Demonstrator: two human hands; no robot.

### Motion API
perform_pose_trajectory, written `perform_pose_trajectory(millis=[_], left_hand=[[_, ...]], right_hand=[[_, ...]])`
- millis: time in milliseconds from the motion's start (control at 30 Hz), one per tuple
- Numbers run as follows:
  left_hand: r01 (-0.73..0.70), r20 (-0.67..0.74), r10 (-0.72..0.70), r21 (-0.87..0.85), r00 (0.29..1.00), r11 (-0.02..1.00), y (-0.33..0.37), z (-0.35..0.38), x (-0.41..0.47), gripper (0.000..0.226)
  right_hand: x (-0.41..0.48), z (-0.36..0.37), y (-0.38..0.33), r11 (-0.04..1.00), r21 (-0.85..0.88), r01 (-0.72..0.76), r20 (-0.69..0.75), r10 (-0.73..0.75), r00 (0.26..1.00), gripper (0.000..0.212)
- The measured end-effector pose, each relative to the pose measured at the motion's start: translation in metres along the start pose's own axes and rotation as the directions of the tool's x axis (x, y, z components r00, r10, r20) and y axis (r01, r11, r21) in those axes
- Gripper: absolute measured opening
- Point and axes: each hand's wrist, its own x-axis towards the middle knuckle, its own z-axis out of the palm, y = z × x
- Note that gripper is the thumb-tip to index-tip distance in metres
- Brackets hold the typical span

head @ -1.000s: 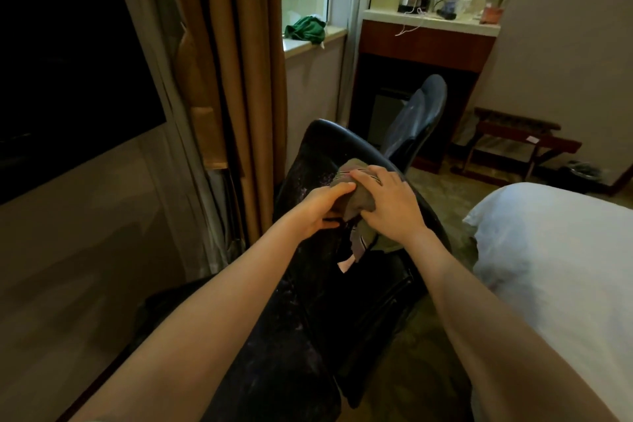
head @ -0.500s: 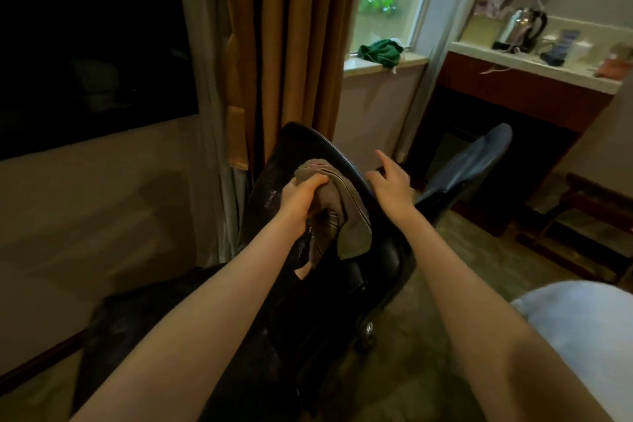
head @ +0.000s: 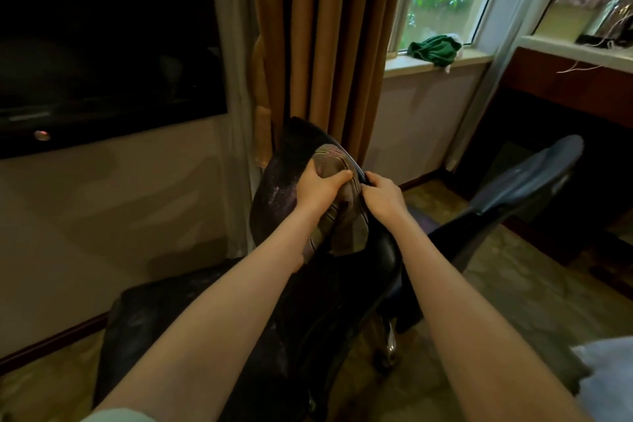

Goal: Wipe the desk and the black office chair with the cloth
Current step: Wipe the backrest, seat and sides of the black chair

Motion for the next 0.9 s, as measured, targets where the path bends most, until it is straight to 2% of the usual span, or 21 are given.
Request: perform_pose_trajectory(millis=[267,433,500,667,900], left_hand=[[-0.159,-0.061,0.179,0.241,0.982,0.957,0.004,0.016,0.027,0.037],[-0.03,-0.244,0.114,0.322,0.963,0.946,-0.003,0.018,0.056,0.042],[-0.006,-0.277,0.108,0.344,0.955,0.939,-0.007,0.023,0.062,0.04],[0.005,-0.23,0.091,0.386,0.969,0.923,-0.012,0.025,0.051,0.043],[0.024,-0.153,0.018,0.268,0.988,0.963,-0.027,0.033,-0.01,0.048]], right_hand=[[0.027,0.001,0.001,0.998,0.026,0.049,0.079,-0.051,0.996,0.053],[0.04,-0.002,0.004,0.992,0.087,0.09,0.162,-0.104,0.981,0.052],[0.045,-0.004,0.007,0.989,0.106,0.103,0.192,-0.122,0.974,0.053],[0.054,-0.002,0.006,0.983,0.145,0.113,0.19,-0.14,0.972,0.053],[0.057,-0.007,0.005,0.98,0.149,0.131,0.213,-0.161,0.964,0.05]])
